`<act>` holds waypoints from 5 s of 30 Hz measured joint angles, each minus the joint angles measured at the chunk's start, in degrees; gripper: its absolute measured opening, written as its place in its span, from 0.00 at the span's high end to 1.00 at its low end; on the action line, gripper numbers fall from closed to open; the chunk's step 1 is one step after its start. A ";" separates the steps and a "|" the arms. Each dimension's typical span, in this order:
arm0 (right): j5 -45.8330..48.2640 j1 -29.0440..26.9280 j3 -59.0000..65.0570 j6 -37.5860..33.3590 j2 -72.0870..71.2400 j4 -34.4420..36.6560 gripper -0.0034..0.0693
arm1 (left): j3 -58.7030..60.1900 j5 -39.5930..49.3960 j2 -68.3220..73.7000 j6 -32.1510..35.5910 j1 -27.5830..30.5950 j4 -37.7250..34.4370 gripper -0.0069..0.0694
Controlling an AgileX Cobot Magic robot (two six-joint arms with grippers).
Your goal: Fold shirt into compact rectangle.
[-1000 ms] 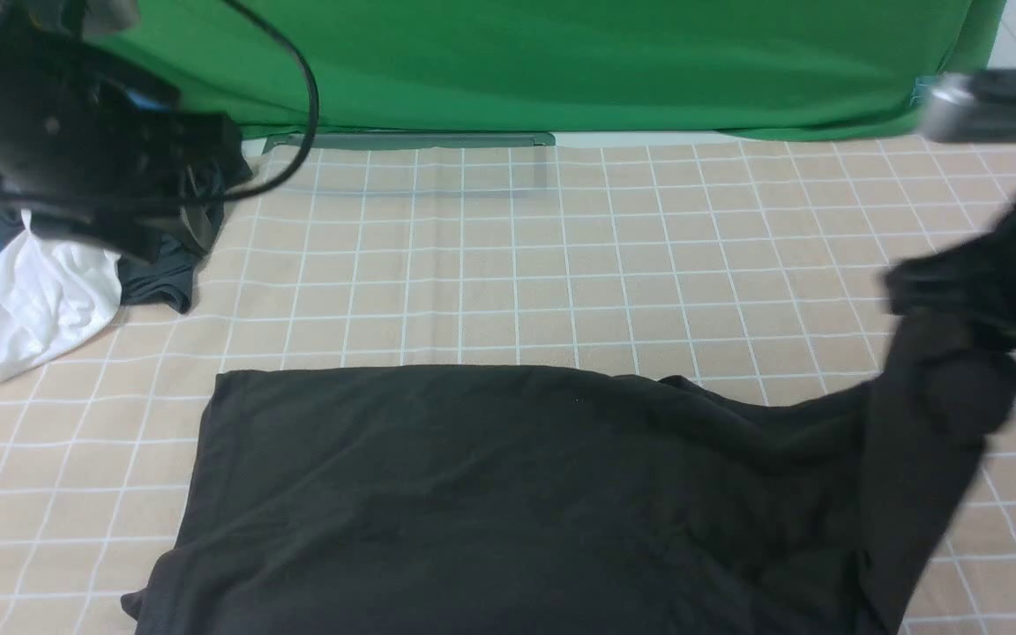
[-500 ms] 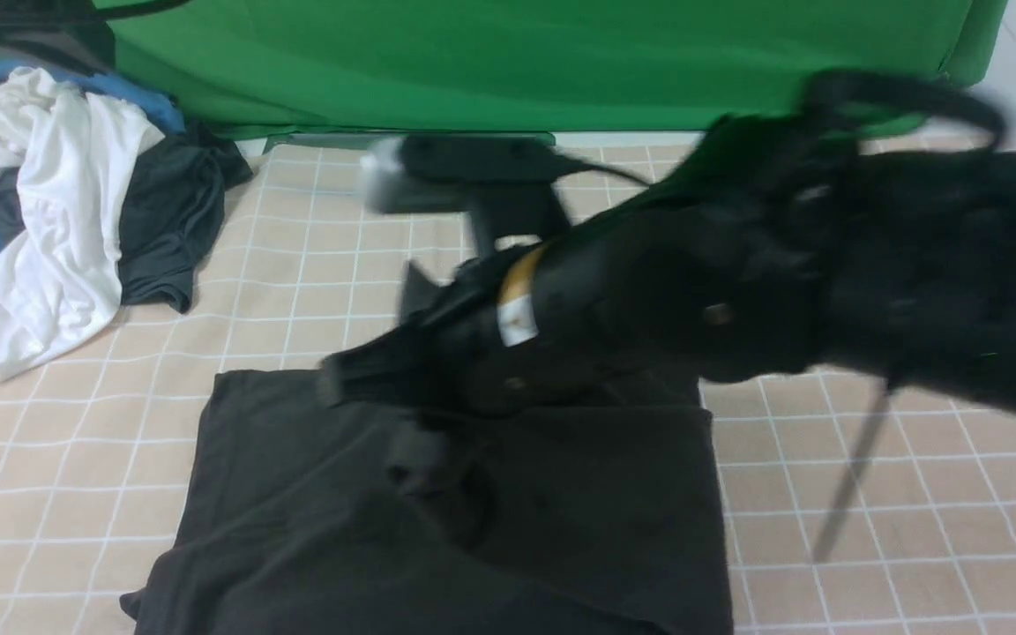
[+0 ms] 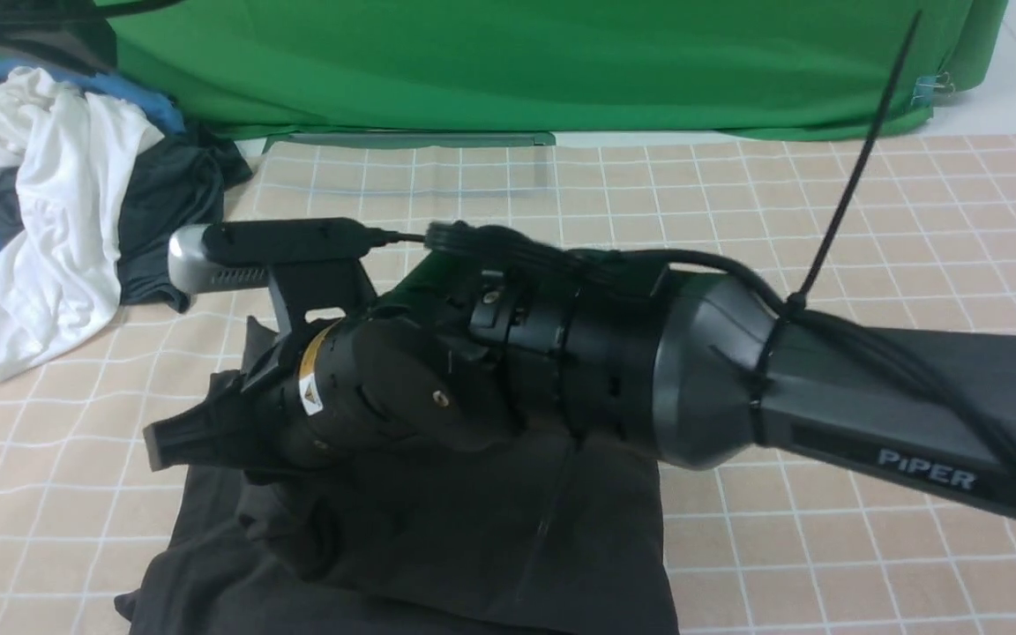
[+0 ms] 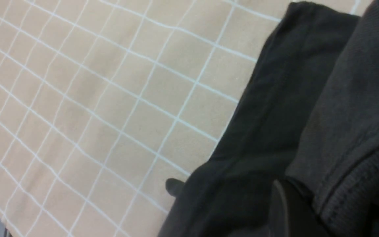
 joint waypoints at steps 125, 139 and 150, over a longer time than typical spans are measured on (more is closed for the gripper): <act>-23.26 -32.54 85.92 -27.30 -106.42 -7.89 0.78 | 0.00 -2.29 0.00 -0.21 0.00 -0.46 0.89; -16.62 -51.95 94.09 -27.22 -115.58 -8.89 0.73 | 0.00 -0.36 0.00 1.12 0.00 0.83 0.89; -16.22 -51.23 94.09 -27.29 -115.65 -8.96 0.70 | 0.07 -0.06 -3.56 1.78 0.00 0.39 0.89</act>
